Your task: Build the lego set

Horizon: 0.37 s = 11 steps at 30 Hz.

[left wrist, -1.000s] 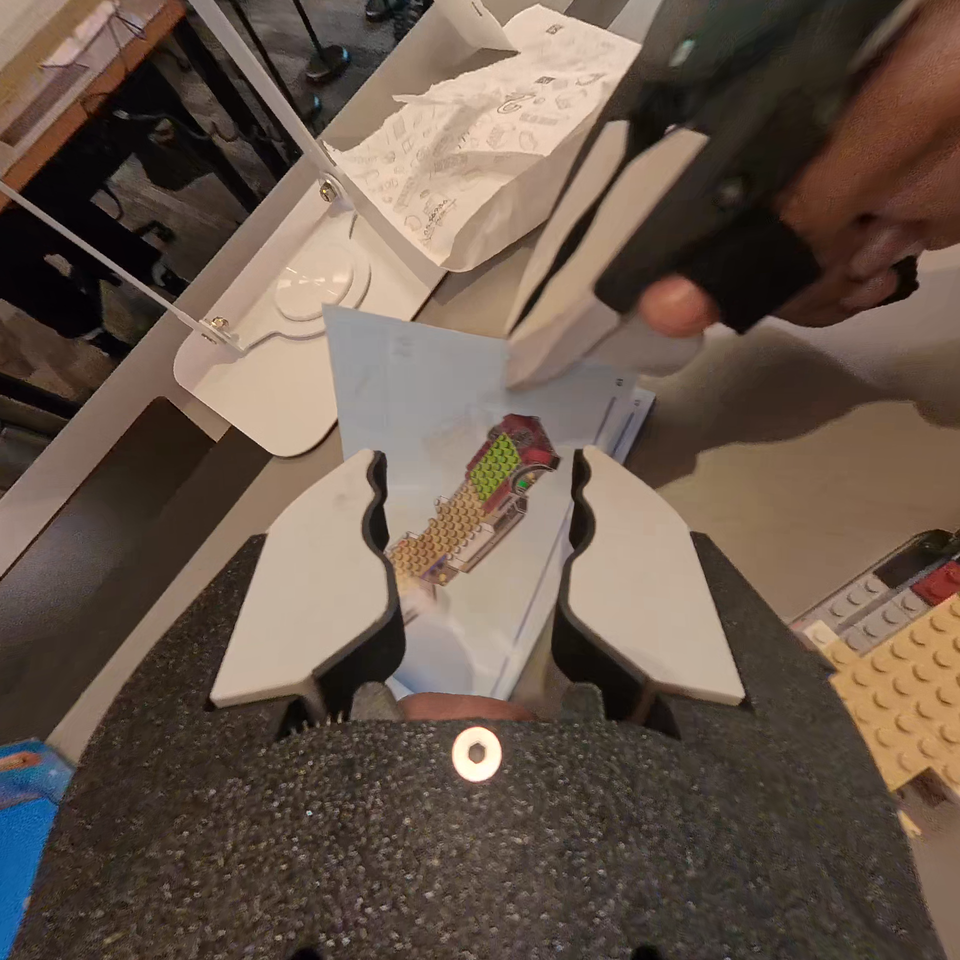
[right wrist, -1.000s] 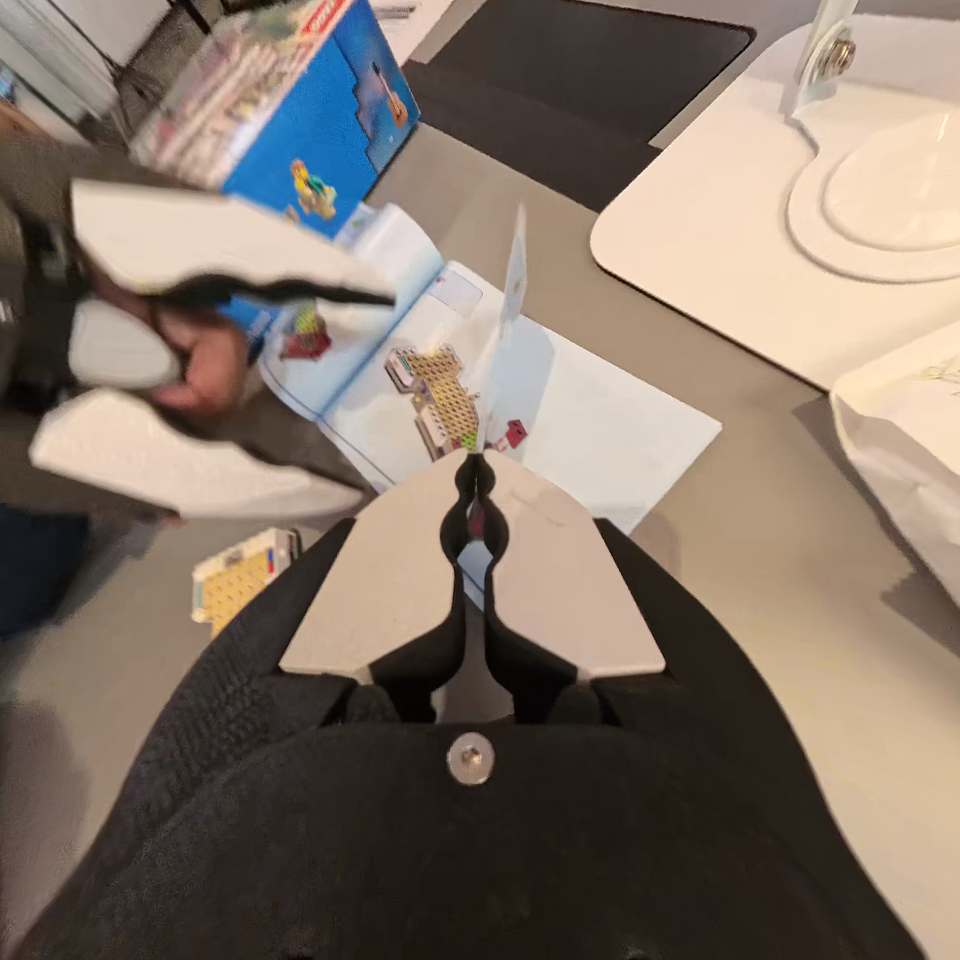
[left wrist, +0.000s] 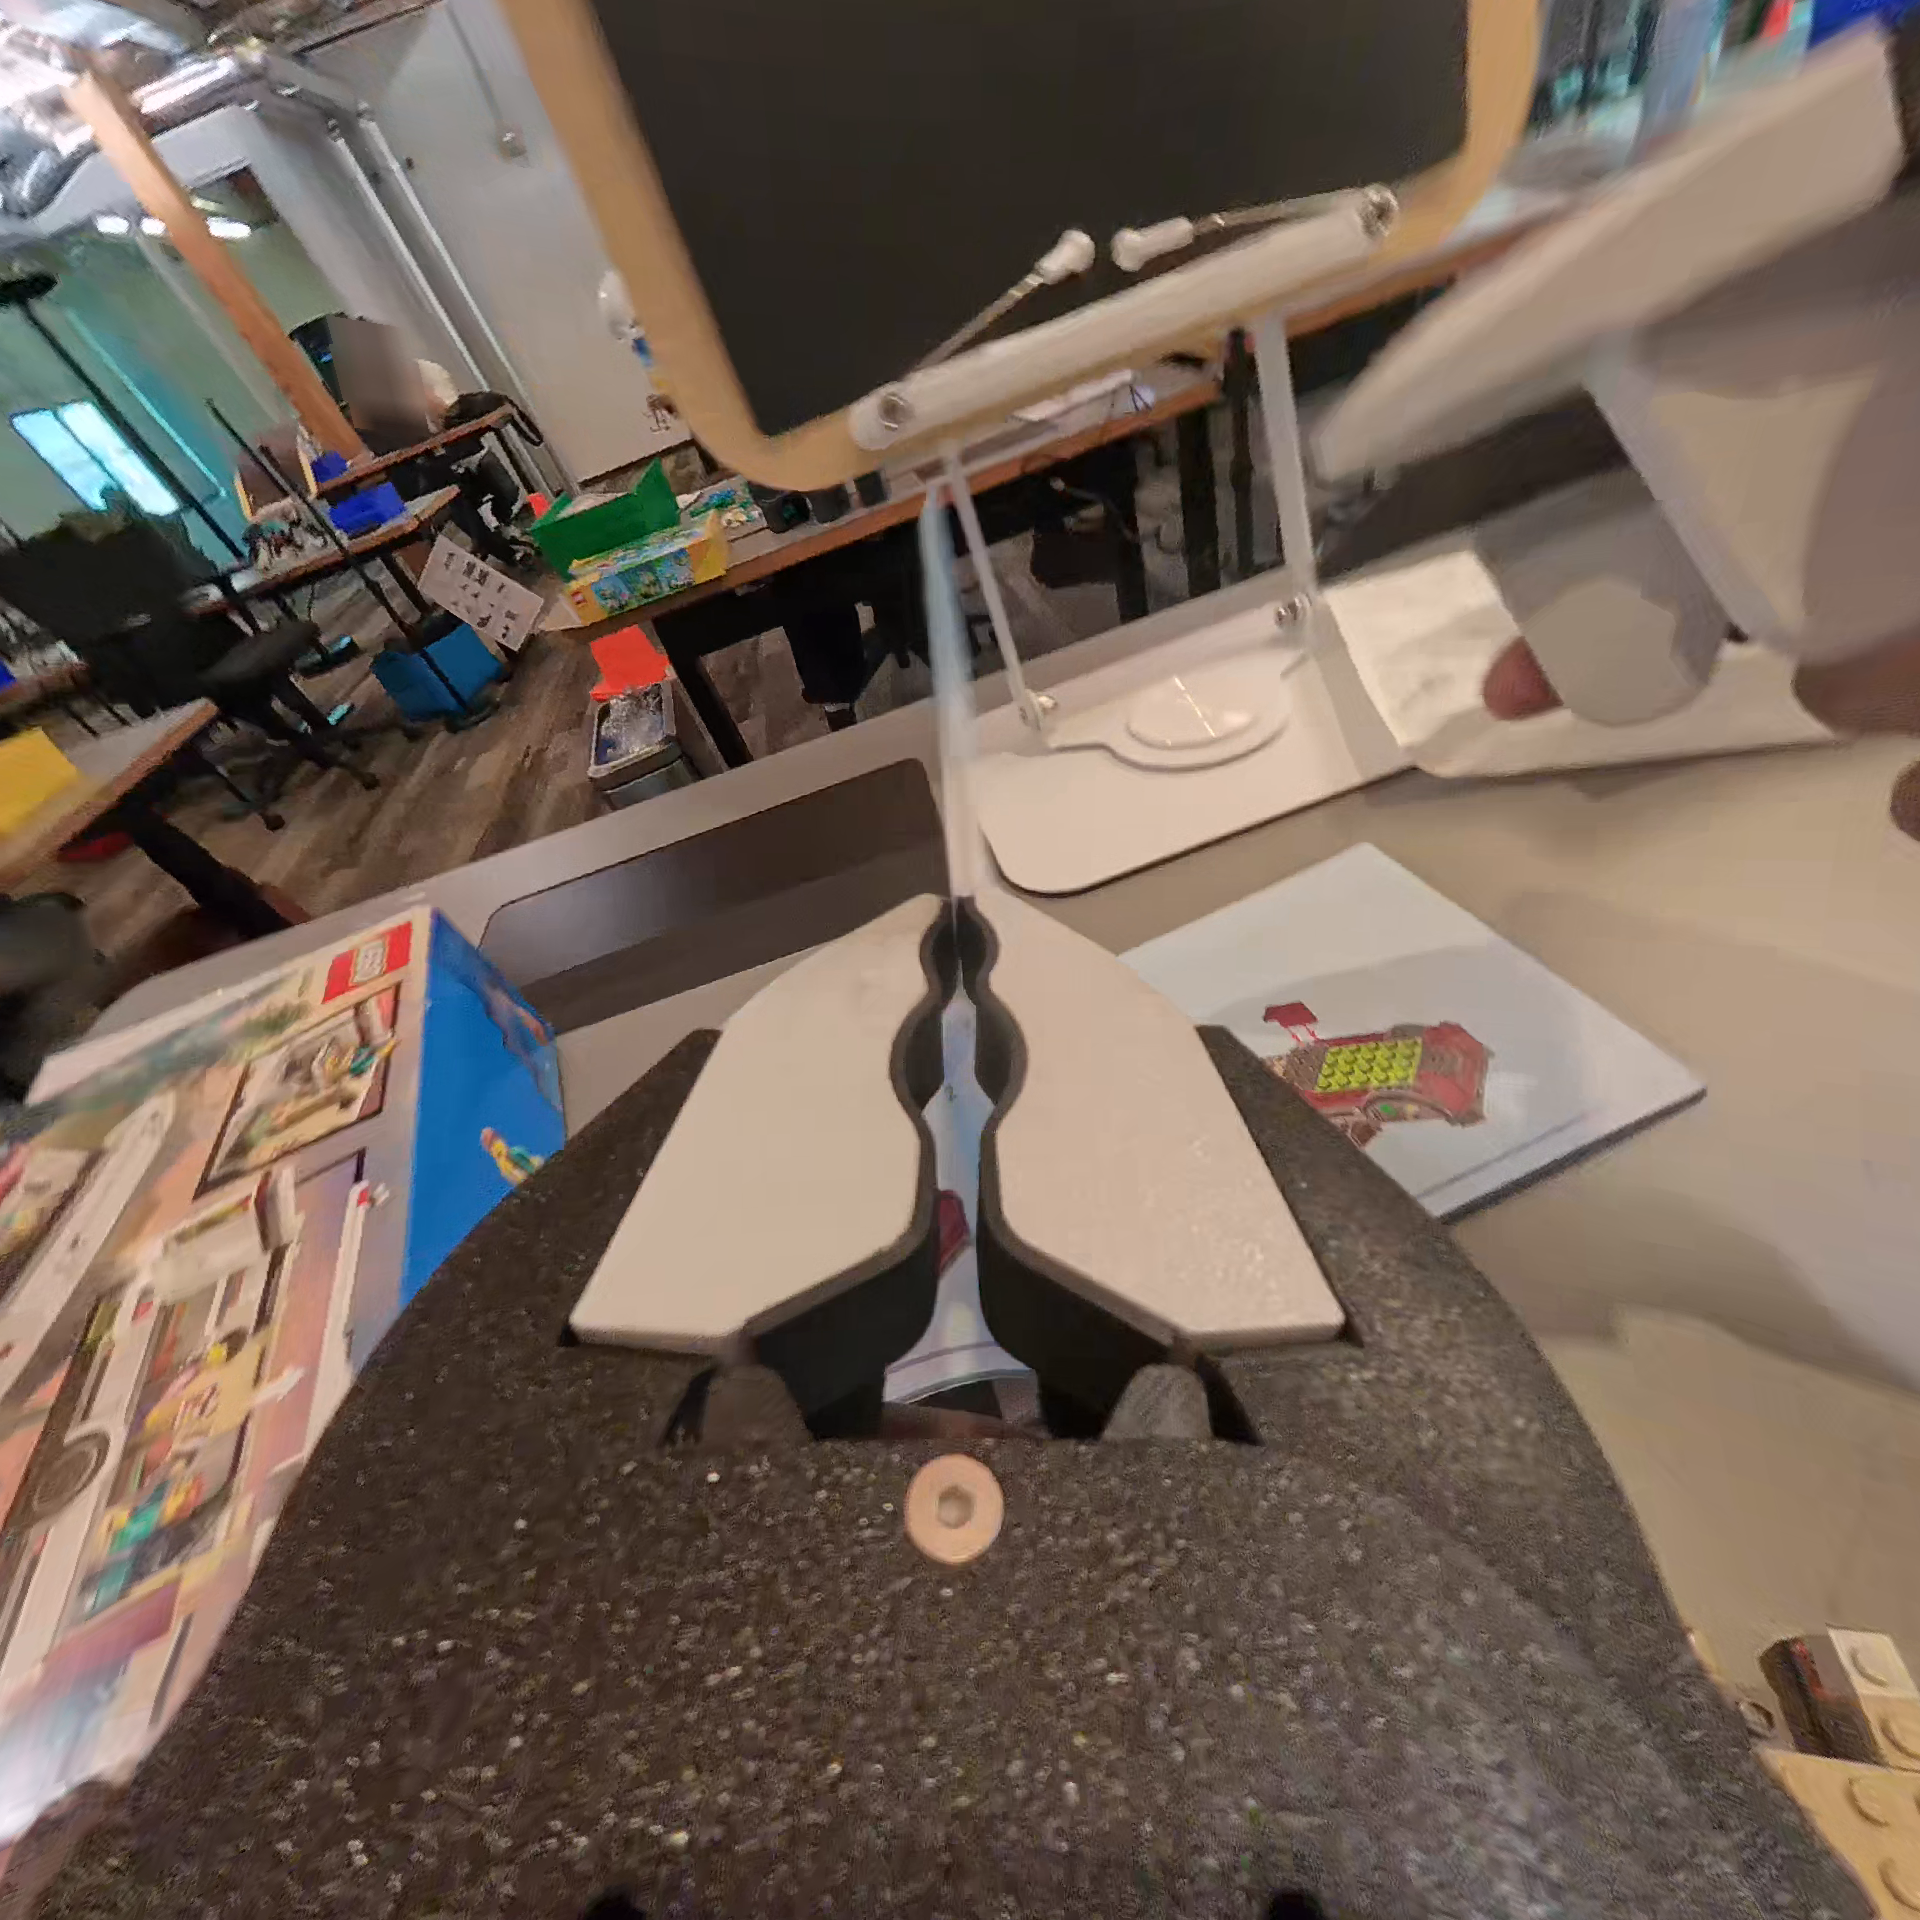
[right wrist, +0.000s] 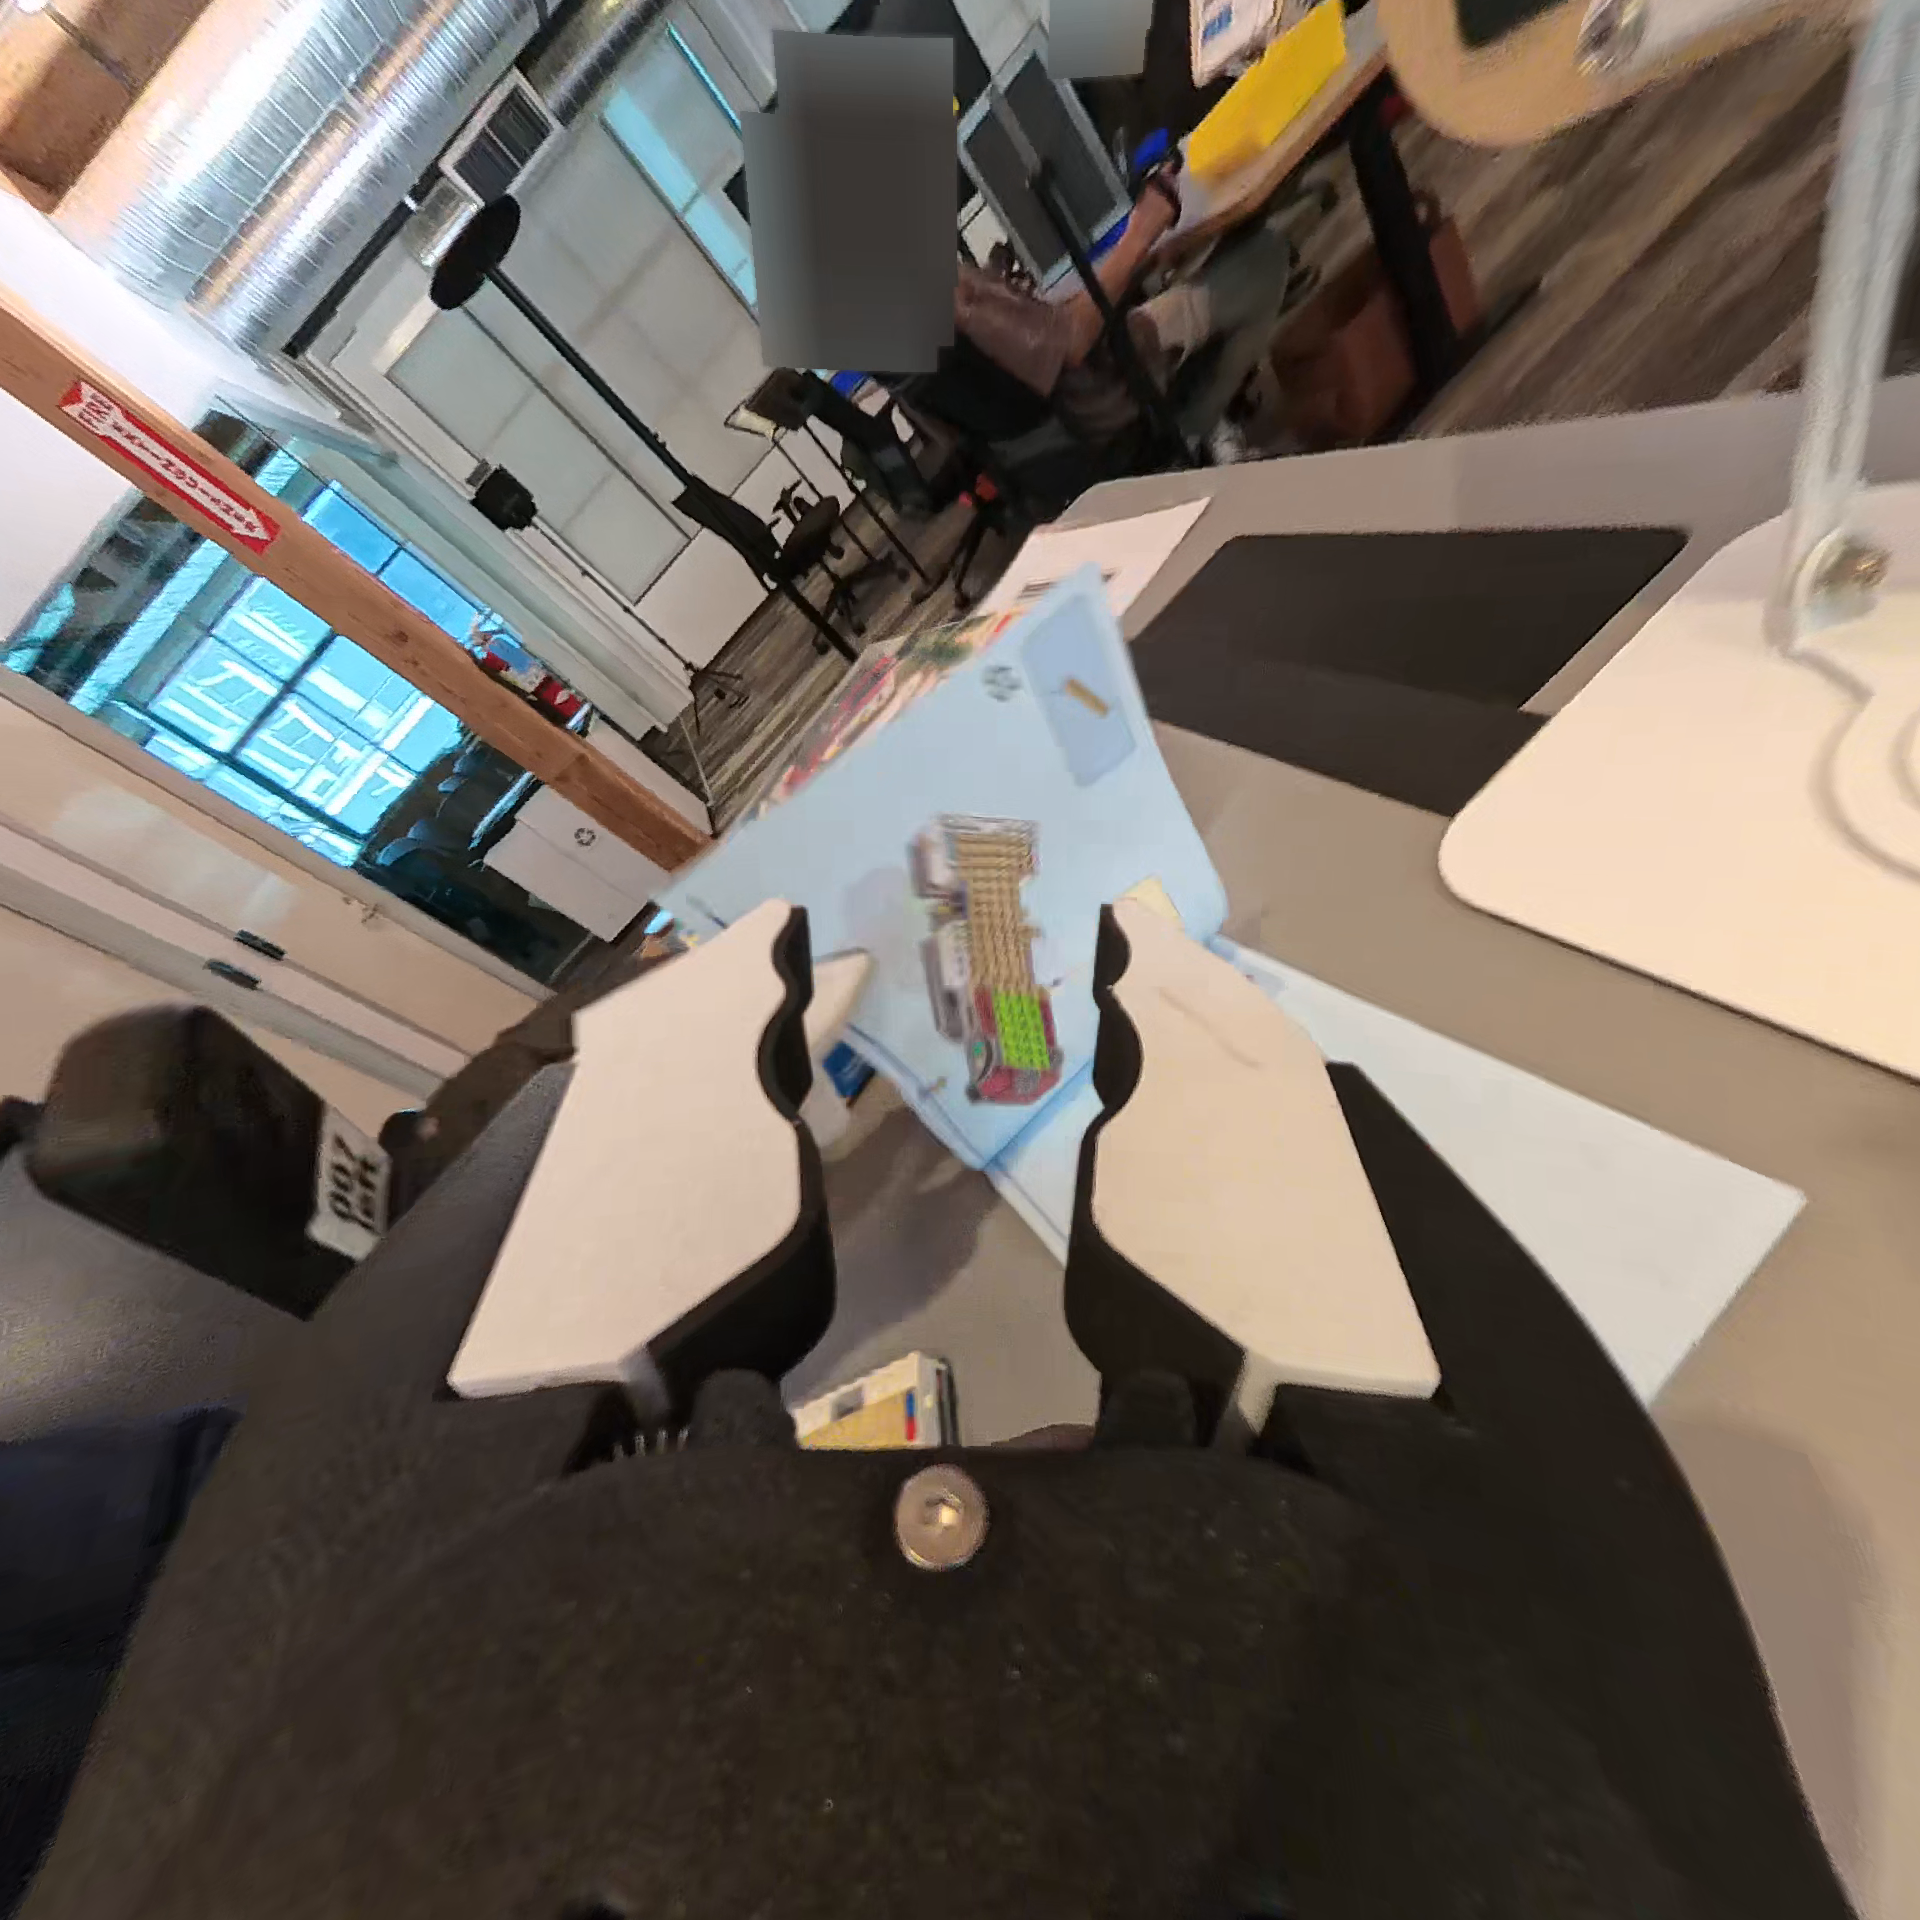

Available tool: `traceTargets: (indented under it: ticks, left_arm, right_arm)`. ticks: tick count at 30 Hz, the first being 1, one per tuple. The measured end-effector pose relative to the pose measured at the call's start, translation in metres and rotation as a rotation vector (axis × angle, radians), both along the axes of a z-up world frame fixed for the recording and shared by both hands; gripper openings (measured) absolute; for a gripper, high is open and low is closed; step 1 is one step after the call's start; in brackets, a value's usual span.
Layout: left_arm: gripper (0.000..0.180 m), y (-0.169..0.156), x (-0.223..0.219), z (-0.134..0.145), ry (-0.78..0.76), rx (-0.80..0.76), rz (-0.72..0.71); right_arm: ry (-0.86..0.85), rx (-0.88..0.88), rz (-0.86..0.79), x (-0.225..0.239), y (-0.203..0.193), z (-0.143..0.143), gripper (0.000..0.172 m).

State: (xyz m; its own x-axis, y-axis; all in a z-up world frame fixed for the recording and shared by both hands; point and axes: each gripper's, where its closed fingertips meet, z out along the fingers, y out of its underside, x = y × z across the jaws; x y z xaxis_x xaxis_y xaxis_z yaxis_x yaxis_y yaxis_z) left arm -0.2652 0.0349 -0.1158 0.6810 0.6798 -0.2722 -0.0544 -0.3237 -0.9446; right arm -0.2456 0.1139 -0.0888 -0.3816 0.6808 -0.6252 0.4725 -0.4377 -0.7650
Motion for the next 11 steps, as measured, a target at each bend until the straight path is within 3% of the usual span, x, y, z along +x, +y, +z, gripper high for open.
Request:
traceTargets:
  ticks: [6,11]
  left_arm:
    - [0.000,-0.045,-0.020,0.006,-0.117,0.147,0.077]
    - [0.000,-0.058,-0.021,-0.001,-0.154,0.180,0.094]
  right_arm:
    - [-0.037,0.077,0.004,-0.006,0.002,-0.035,0.052]
    - [-0.083,0.142,0.039,-0.009,-0.012,-0.063,0.051]
